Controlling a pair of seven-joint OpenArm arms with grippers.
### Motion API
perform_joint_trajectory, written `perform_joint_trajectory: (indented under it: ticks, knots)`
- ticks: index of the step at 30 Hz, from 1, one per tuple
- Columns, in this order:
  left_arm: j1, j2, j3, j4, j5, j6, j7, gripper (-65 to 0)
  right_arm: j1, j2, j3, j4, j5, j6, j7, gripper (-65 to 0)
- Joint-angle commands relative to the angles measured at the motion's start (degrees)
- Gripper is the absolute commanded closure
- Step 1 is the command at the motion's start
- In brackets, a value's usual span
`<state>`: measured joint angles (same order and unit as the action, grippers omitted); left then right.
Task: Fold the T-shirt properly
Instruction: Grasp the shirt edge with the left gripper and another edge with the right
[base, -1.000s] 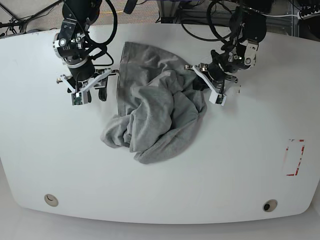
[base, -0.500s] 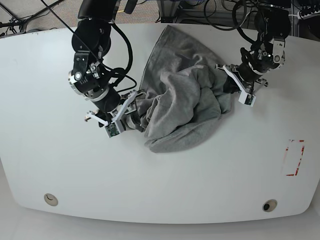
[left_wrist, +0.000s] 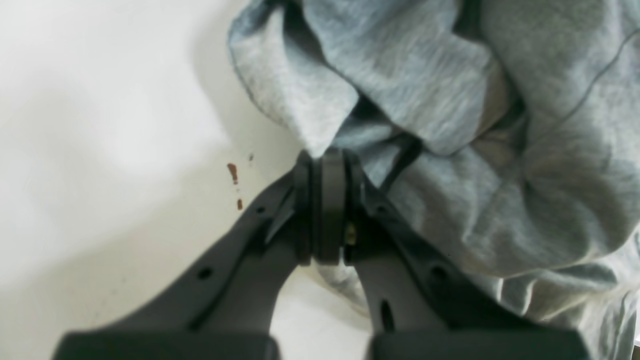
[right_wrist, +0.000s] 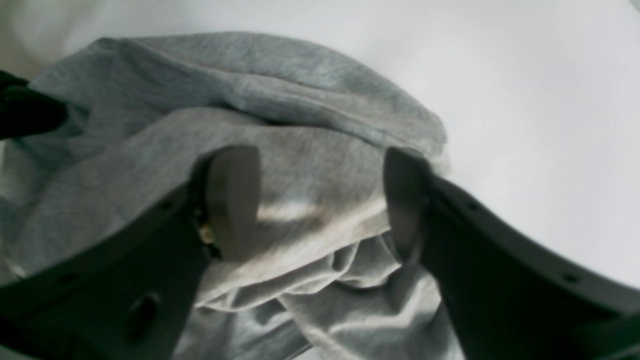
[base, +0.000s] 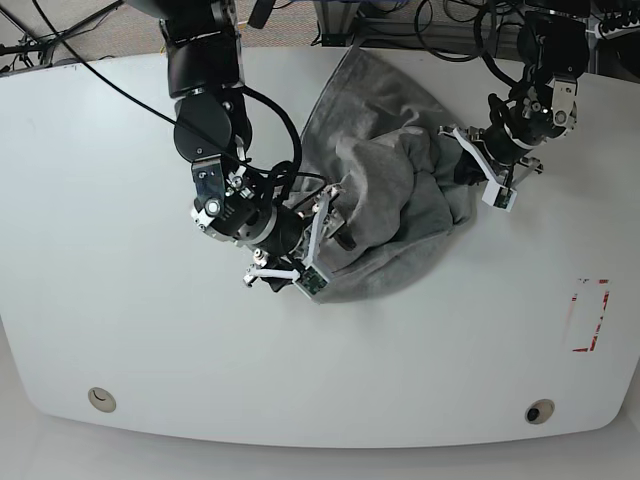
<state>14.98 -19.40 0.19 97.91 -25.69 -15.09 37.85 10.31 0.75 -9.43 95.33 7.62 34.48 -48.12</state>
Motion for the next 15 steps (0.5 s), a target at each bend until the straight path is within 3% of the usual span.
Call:
perform_joint_trajectory:
  ticks: [1, 15]
  knots:
    - [0.4, -0.6, -0.3, 0.9, -0.5, -0.3, -1.0, -0.4, 3.6, 0.3, -0.3, -1.6, 0.3, -0.4, 1.7, -40.0]
    - [1.6, -0.4, -0.3, 0.9, -0.5, -0.3, -1.0, -0.4, 15.8, 3.2, -0.9, -25.2, 0.3, -0.2, 11.6, -37.3]
